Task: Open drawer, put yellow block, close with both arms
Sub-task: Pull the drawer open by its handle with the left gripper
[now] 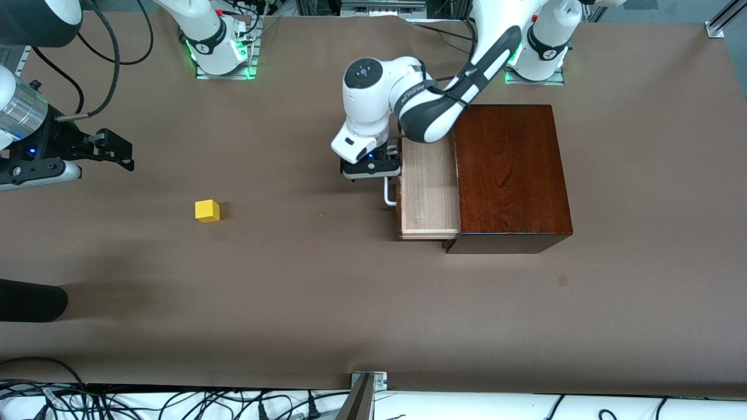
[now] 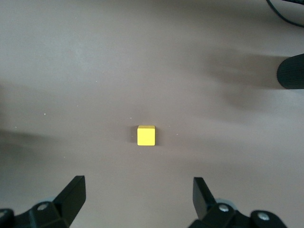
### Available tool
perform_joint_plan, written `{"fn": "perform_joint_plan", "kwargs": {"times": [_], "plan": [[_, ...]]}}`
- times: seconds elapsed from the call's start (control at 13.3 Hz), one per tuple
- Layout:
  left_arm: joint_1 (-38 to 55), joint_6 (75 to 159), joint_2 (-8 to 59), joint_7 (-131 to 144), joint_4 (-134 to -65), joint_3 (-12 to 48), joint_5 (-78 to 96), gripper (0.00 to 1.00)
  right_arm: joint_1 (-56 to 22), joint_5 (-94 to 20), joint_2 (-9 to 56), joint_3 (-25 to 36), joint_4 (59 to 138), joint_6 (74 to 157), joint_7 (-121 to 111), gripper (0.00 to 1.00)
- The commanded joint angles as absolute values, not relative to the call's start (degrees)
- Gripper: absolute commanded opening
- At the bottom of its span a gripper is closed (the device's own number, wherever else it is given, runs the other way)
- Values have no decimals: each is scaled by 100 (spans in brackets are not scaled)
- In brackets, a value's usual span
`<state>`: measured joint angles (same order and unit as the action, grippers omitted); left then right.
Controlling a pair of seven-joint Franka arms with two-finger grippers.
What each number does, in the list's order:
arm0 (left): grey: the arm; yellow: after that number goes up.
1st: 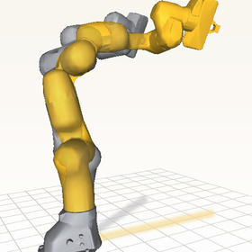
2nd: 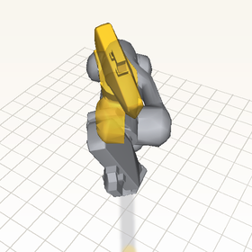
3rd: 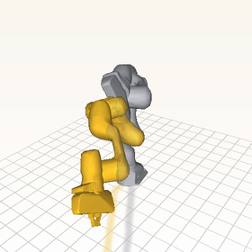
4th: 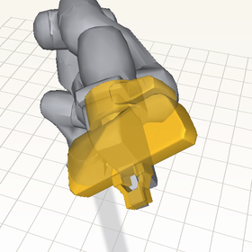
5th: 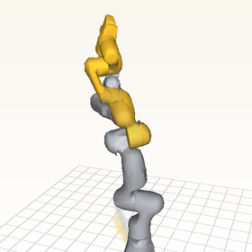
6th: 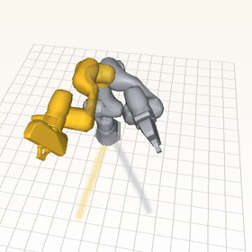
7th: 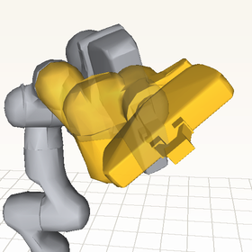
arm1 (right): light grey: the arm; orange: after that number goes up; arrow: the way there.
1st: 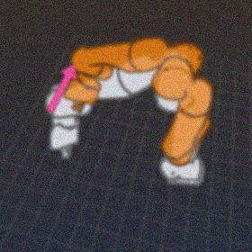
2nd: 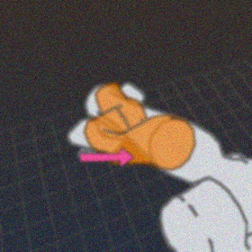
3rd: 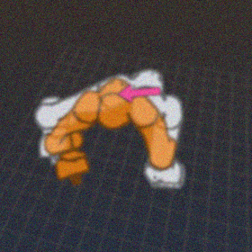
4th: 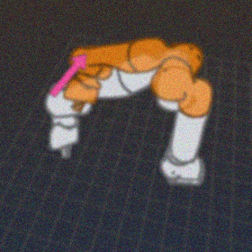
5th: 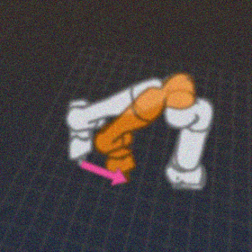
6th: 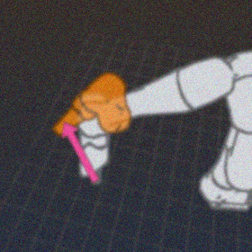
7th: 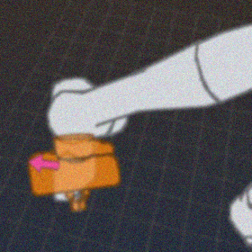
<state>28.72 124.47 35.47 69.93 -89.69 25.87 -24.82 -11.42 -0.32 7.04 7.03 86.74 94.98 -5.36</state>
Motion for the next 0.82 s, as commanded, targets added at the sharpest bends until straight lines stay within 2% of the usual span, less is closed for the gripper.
{"fn": "perform_joint_plan", "kwargs": {"times": [0.0,0.45,0.53,0.75], "plan": [[2900,11824,3087,7032,-8824,2619,-2382,100,-1107,-123,738,694,8587,9510,-519,100],[2437,9381,2751,5313,-7630,2610,-2092,100,-1134,-44,1142,686,8605,9668,-606,100],[2174,9221,2612,4891,-7603,2602,-2092,100,-1151,-35,1151,677,8613,9703,-606,100],[1225,9149,2260,3363,-7620,2602,-2083,100,-1125,-61,1923,668,8613,9737,-606,100]]}}
